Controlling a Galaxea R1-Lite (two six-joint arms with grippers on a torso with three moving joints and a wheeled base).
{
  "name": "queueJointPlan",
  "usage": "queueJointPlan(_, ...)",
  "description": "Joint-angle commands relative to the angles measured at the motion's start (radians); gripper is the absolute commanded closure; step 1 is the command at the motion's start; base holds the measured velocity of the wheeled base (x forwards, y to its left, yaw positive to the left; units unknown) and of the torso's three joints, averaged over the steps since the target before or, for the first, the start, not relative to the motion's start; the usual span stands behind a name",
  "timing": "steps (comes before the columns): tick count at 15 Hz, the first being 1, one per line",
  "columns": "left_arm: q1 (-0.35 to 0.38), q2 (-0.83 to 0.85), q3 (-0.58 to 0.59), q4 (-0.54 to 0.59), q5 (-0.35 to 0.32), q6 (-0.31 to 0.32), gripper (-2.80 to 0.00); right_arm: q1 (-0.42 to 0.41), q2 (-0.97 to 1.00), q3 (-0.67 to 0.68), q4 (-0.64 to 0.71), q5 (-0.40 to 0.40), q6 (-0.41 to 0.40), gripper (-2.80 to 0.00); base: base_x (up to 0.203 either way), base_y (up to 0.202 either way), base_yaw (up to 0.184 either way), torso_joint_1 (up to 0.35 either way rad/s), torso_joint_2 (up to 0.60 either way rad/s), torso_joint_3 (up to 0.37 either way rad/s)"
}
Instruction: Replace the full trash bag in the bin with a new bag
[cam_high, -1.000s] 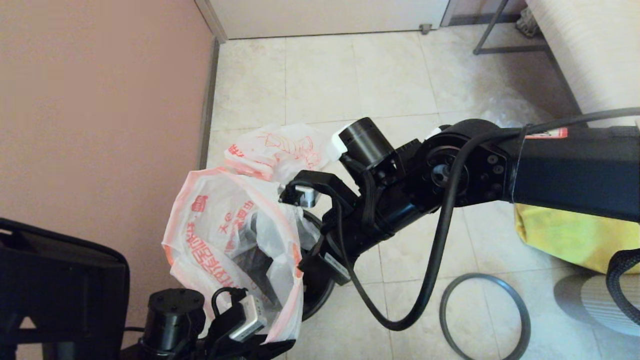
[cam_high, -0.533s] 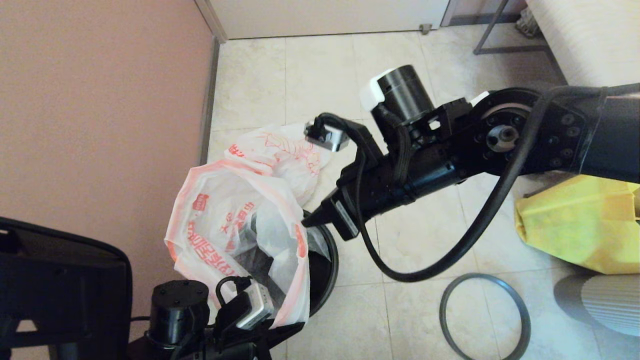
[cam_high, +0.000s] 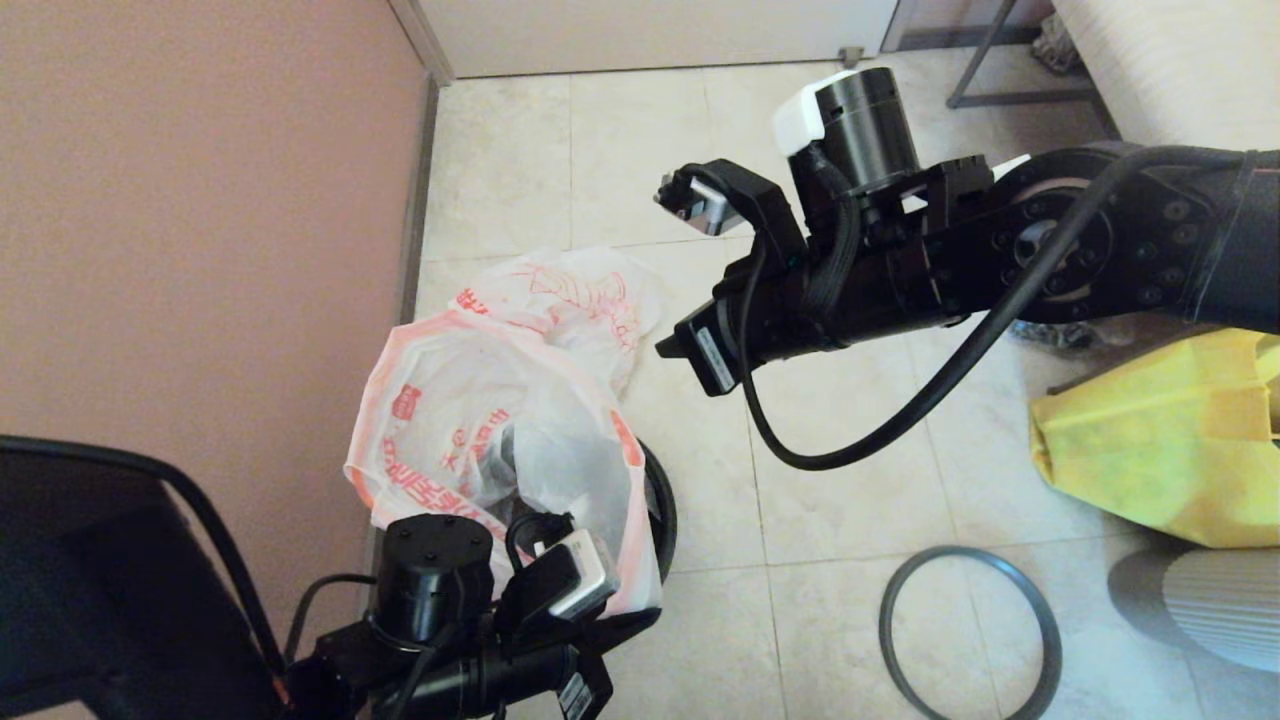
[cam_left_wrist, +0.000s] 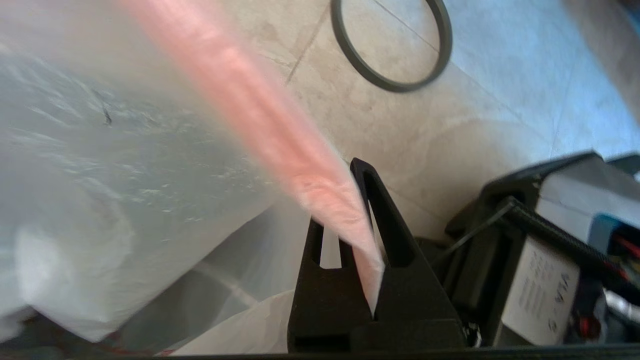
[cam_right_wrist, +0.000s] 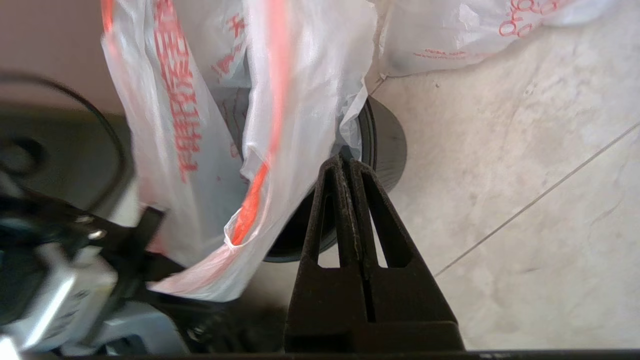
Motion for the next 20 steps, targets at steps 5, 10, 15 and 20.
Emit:
queueJointPlan(5,-0.035,-0.111,-0.013,0.07,0.008,0.027,0.0,0.041,0.012,0.0,0.057,-0.001,-0.075,-2.8,0.0,0.0,0.0,0.0,0.0,0.0)
queueJointPlan(10,-0.039,-0.11,0.002,0.063,0.002,0.024,0.0,0.067,-0.015,0.008,0.179,0.02,-0.086,-2.8,0.0,0.0,0.0,0.0,0.0,0.0)
queueJointPlan(15,-0.071,-0.057,0.036,-0.022,-0.008,0.029,0.0,0.056,0.029,-0.005,0.231,0.082,-0.22,-2.8,0.0,0.0,0.0,0.0,0.0,0.0)
queueJointPlan(20,-0.094,0.053,0.039,-0.065,0.01,0.066,0.0,0.075,0.072,-0.01,0.18,0.046,-0.239,-2.8,0.0,0.0,0.0,0.0,0.0,0.0)
